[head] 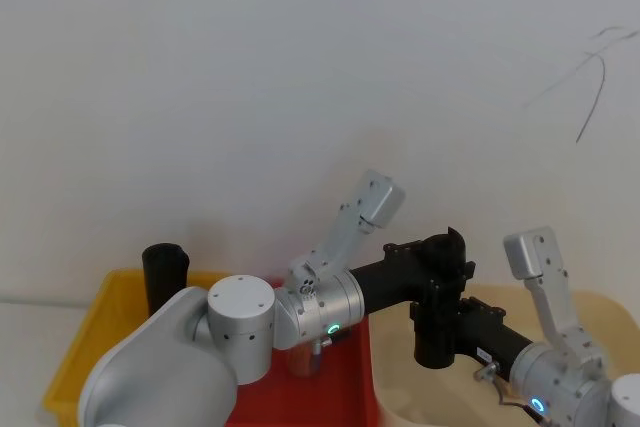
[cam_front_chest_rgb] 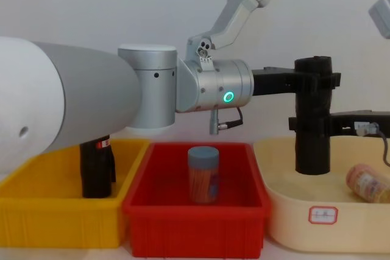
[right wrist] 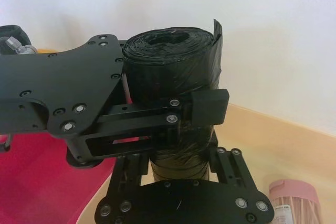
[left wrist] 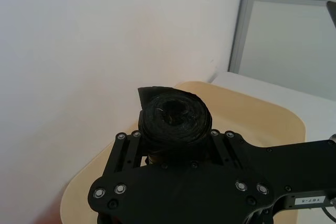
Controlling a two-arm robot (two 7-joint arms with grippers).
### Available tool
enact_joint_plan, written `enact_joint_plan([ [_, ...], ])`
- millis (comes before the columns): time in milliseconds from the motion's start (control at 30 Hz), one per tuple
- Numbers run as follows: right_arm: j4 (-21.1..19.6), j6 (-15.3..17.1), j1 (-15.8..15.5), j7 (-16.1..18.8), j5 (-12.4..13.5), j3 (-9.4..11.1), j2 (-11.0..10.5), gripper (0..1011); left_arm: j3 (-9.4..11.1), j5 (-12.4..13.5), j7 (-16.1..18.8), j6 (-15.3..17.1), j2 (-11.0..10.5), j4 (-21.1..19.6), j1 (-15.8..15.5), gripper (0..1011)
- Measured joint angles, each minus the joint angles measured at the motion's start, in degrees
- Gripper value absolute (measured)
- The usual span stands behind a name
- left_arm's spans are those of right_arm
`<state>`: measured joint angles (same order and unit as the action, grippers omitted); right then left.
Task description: Pick up the garbage bag with the one hand and transfer it to the other hand.
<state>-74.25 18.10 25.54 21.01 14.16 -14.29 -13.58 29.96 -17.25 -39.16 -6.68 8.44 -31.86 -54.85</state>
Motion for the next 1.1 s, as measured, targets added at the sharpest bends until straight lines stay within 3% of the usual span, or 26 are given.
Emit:
enact_joint_plan([
  [67, 0.1, 0.0, 0.1, 0.0, 0.0, -0.1, 0.0, 563, 0.0, 0.0, 0.0, 0.0, 0.0, 0.0, 0.0, 506],
  [567, 0.5, -0.3, 0.3, -0.1, 0.0, -0.2, 0.1, 557, 0.0, 0.0, 0.0, 0.0, 0.0, 0.0, 0.0, 527],
  [1100, 0.5, -0.4, 0.3, -0.7, 0.0, -0.1, 0.0, 557, 0.0, 0.0, 0.0, 0.0, 0.0, 0.0, 0.0, 981],
])
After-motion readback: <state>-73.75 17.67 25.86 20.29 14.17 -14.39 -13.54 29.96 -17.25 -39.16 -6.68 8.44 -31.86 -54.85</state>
